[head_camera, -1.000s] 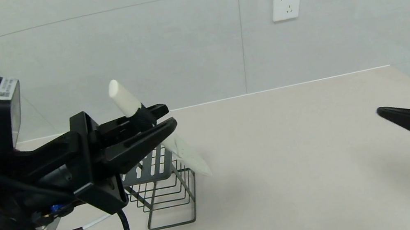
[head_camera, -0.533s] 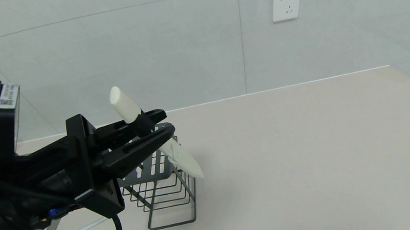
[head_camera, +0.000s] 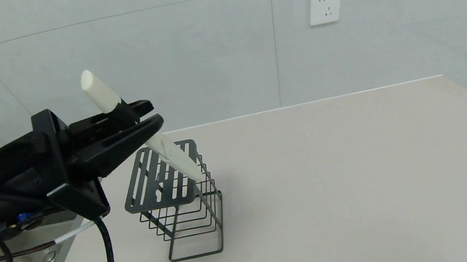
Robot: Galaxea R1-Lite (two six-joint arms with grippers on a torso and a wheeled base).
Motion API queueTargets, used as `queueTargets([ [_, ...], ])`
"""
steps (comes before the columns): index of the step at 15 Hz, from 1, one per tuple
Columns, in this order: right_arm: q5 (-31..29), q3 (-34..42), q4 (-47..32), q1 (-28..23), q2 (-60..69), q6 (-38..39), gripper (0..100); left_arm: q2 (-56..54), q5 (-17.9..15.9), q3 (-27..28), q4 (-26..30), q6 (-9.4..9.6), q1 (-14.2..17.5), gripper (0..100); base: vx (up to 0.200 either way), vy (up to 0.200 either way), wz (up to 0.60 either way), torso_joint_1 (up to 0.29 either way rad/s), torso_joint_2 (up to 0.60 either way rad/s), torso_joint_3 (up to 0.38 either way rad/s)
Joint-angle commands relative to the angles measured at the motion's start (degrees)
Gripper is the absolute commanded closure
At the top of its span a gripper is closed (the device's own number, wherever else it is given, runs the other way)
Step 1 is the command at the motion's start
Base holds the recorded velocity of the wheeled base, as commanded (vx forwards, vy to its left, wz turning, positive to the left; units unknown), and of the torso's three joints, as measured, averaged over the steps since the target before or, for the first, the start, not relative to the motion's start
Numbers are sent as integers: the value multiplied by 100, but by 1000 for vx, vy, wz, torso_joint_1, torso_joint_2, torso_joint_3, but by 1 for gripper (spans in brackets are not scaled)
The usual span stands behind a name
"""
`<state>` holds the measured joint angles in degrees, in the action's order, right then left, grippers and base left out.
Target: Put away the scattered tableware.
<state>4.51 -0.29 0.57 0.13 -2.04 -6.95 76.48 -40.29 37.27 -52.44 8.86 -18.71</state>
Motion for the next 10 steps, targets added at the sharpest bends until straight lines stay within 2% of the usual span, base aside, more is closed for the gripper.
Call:
queueTargets([
  [1, -310, 29, -13, -31, 195, 97, 100, -353, -5, 105, 384, 10, 69, 100, 0, 0, 0, 0, 0, 0],
  [4, -539, 29, -22, -31, 195, 299, 100, -494, -5, 184, 788, 274, 184, 100, 0, 0, 0, 0, 0, 0],
  [5, -548, 29, -22, -31, 195, 326, 100, -441, -23, 246, 806, 432, 333, 100, 0, 0, 0, 0, 0, 0],
  [6, -539, 29, -31, -31, 195, 343, 100, -310, -102, 308, 797, 573, 342, 100, 0, 0, 0, 0, 0, 0],
  [8, -539, 29, -31, -31, 195, 343, 100, -99, -278, 439, 780, 775, 377, 100, 0, 0, 0, 0, 0, 0],
  [9, -539, 29, -31, -31, 195, 343, 100, 148, -568, 589, 762, 968, 465, 100, 0, 0, 0, 0, 0, 0],
  [10, -539, 29, -31, -31, 195, 352, 100, 262, -787, 668, 762, 1056, 527, 100, 0, 0, 0, 0, 0, 0],
])
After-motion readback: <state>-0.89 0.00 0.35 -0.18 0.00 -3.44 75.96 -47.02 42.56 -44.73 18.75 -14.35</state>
